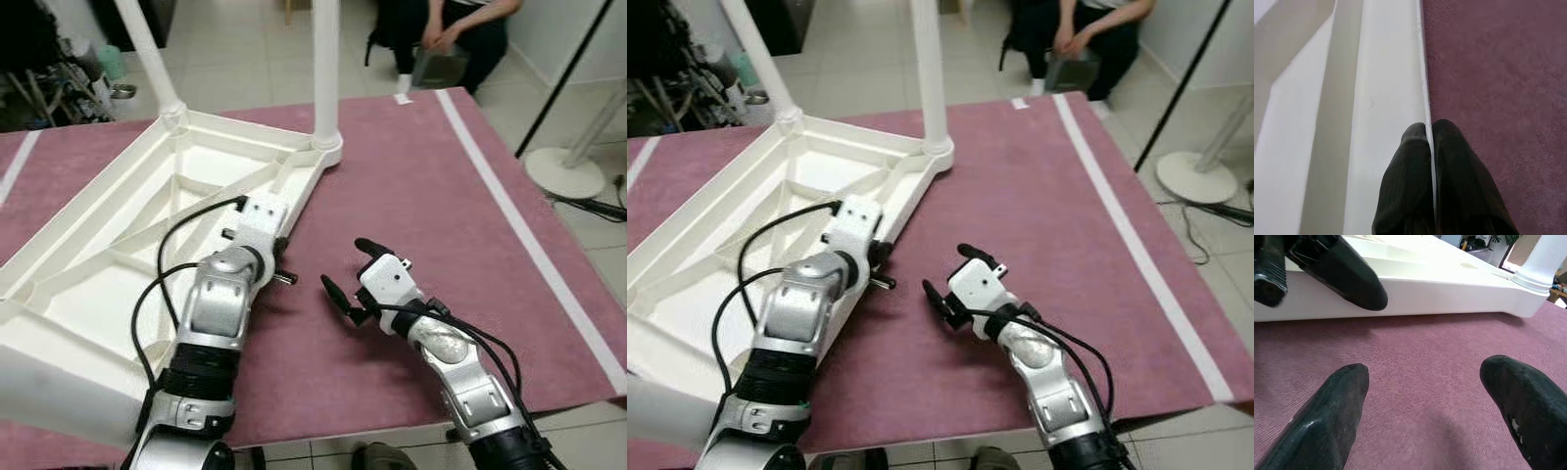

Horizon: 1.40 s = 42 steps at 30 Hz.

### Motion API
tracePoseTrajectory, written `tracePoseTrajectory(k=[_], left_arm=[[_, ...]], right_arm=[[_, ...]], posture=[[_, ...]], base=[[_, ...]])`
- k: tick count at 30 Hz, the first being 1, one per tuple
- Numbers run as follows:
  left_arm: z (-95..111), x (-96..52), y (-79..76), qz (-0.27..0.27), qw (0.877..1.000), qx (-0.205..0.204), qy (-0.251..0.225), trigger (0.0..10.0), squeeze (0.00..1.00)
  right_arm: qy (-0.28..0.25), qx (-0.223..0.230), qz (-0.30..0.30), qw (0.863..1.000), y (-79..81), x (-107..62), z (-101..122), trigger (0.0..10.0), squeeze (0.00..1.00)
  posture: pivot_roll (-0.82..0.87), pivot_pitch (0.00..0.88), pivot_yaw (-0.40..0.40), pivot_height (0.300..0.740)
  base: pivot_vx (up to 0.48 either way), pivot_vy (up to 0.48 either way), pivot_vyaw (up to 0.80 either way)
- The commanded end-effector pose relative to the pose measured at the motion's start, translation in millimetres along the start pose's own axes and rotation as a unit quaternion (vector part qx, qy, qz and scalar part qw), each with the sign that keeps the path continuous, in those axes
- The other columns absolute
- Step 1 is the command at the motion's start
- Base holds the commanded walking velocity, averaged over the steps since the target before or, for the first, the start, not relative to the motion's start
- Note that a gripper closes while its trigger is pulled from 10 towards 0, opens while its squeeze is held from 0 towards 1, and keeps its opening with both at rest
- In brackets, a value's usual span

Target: Building children table

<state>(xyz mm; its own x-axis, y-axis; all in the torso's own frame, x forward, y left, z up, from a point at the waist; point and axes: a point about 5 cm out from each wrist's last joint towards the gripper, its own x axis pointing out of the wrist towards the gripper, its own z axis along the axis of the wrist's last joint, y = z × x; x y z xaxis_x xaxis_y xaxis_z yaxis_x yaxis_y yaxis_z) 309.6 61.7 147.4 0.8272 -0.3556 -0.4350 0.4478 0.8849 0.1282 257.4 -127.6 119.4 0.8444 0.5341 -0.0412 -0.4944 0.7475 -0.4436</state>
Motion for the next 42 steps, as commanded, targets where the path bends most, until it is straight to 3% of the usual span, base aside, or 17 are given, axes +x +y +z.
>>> tracePoseTrajectory(k=[1, 2, 3, 10, 12, 15, 16, 21, 23, 24, 25, 29, 30, 33, 36, 42], left_arm=[[-7.0, -1.5, -0.3, 0.056, 0.998, 0.036, 0.004, 10.0, 0.0], [-7.0, -1.5, -0.3, 0.056, 0.998, 0.036, 0.004, 10.0, 0.0], [-10.8, 0.3, -2.1, 0.052, 0.998, 0.041, 0.005, 10.0, 1.0], [-4.4, 2.1, -5.7, 0.051, 0.998, 0.029, -0.028, 10.0, 1.0], [8.8, -4.0, -6.7, 0.021, 0.996, 0.001, -0.087, 10.0, 1.0], [14.9, -9.2, -8.8, -0.011, 0.993, -0.006, -0.118, 10.0, 1.0], [18.1, -15.9, -10.6, -0.043, 0.988, -0.002, -0.148, 10.0, 0.0], [12.3, -28.1, -11.4, -0.094, 0.981, 0.021, -0.17, 10.0, 0.0], [-15.7, -48.2, -3.9, -0.14, 0.975, 0.057, -0.162, 10.0, 0.0], [-15.7, -48.2, -3.9, -0.14, 0.975, 0.057, -0.162, 10.0, 0.0], [-30.8, -59.3, 1.3, -0.149, 0.974, 0.07, -0.155, 10.0, 0.0], [-46.3, -70.7, 6.9, -0.148, 0.975, 0.078, -0.149, 10.0, 0.0], [-58.9, -76.9, 11.5, -0.125, 0.982, 0.062, -0.131, 10.0, 0.0], [-63.4, -79.2, 12.8, -0.096, 0.986, 0.037, -0.128, 10.0, 0.0], [-63.2, -79.3, 12.0, -0.087, 0.987, 0.029, -0.131, 10.0, 0.0], [-67.6, -86.8, 6.0, -0.086, 0.982, 0.074, -0.151, 10.0, 0.0]], right_arm=[[0.005, 0.002, -0.003, 1.0, 0.2, -2.8, -0.5, 10.0, 0.0], [0.005, 0.002, -0.003, 1.0, 0.2, -2.8, -0.5, 10.0, 0.0], [0.004, 0.002, -0.002, 1.0, 0.7, -2.3, -0.3, 10.0, 0.0], [0.002, 0.0, -0.001, 1.0, 0.4, 0.0, 0.9, 10.0, 0.0], [0.002, -0.001, -0.001, 1.0, -0.9, -0.3, 0.5, 10.0, 0.0], [0.002, -0.001, -0.001, 1.0, -1.5, -0.5, 0.1, 10.0, 0.0], [0.002, -0.001, -0.002, 1.0, -2.1, -0.6, -0.1, 10.0, 0.0], [0.003, -0.002, -0.003, 1.0, -3.2, -0.7, -0.8, 10.0, 0.0], [0.006, -0.003, -0.005, 1.0, -5.7, -2.4, -2.6, 10.0, 0.0], [0.006, -0.003, -0.005, 1.0, -5.7, -2.4, -2.6, 10.0, 0.0], [0.003, 0.001, -0.012, 1.0, -8.3, -3.4, -2.4, 10.0, 0.0], [-0.004, 0.007, -0.03, 1.0, -13.3, -4.5, -1.1, 10.0, 0.0], [-0.022, 0.026, -0.115, 0.993, -32.5, -4.4, 5.0, 10.0, 0.0], [-0.03, 0.051, -0.192, 0.98, -51.5, -8.2, 8.4, 10.0, 0.0], [-0.03, 0.057, -0.212, 0.975, -57.3, -10.5, 8.9, 10.0, 0.0], [-0.045, 0.021, -0.192, 0.98, -59.2, -11.3, 20.9, 10.0, 0.0]], posture=[[-0.01, 0.0, 0.124, 0.74], [-0.01, 0.0, 0.124, 0.74], [-0.01, 0.0, 0.119, 0.74], [0.0, 0.0, 0.116, 0.74], [0.0, 0.0, 0.11, 0.74], [0.0, 0.0, 0.11, 0.74], [0.0, 0.0, 0.108, 0.74], [0.0, 0.0, 0.108, 0.74], [0.0, 0.0, 0.104, 0.74], [0.0, 0.0, 0.104, 0.74], [0.0, 0.0, 0.101, 0.74], [0.01, 0.0, 0.091, 0.74], [0.01, 0.0, 0.08, 0.74], [0.01, 0.0, 0.056, 0.74], [0.0, 0.0, 0.041, 0.74], [-0.01, 0.0, 0.01, 0.74]], base=[[0.0, 0.0, 0.0], [0.0, 0.0, 0.0], [0.0, 0.0, 0.0], [0.0, 0.0, 0.0], [0.0, 0.0, 0.0], [0.0, 0.0, 0.0], [0.0, 0.0, 0.0], [0.0, 0.0, 0.0], [0.0, 0.0, 0.0], [0.0, 0.0, 0.0], [0.0, 0.0, 0.0], [0.0, 0.0, 0.0], [0.0, 0.0, 0.0], [0.0, 0.0, 0.0], [0.0, 0.0, 0.0], [0.0, 0.0, 0.0]])
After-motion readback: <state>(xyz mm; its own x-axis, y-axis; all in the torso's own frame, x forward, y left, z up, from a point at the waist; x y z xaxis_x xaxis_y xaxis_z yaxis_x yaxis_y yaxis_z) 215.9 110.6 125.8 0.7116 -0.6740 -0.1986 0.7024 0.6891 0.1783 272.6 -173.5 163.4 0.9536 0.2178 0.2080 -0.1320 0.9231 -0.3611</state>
